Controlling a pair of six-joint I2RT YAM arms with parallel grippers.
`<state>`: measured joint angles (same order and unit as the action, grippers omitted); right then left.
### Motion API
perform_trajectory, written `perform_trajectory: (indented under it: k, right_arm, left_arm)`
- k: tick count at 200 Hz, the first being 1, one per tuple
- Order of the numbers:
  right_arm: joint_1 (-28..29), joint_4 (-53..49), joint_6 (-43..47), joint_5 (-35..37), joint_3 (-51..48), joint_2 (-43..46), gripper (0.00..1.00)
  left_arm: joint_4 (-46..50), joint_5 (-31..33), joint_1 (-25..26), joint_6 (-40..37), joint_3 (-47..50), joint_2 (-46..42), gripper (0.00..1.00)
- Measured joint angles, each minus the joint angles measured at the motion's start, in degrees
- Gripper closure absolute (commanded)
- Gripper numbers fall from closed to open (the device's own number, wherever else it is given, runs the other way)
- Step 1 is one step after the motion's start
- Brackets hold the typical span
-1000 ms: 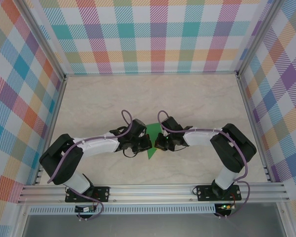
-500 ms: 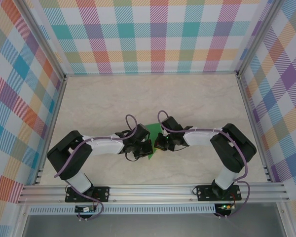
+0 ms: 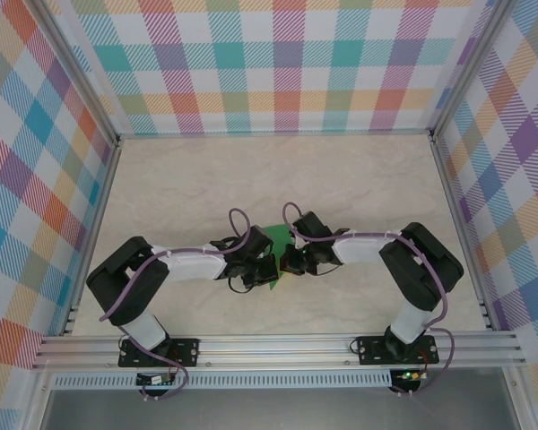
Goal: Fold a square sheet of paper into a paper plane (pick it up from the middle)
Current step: Third fold the triangle at the center of the table.
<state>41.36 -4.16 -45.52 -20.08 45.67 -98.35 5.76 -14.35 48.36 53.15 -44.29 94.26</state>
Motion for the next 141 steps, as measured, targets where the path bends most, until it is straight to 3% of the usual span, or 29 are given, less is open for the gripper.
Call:
perform_trajectory:
  k: [40,104,141]
  right_arm:
    - [-2.0,-1.0,2.4,-1.0,0.6,-0.4,0.98]
    - [-12.6,-3.2,6.6,-3.0,3.3,-2.4,0.98]
    - [-16.4,-4.8,7.5,-0.6,4.6,-2.3,0.97]
  left_arm:
    - [0.5,0.4,0.0,0.0,-0.2,0.0,1.0]
    - [1.5,0.7,0.0,0.9,-0.4,0.2,1.0]
    - [1.9,0.7,0.0,1.0,-0.6,0.2,1.0]
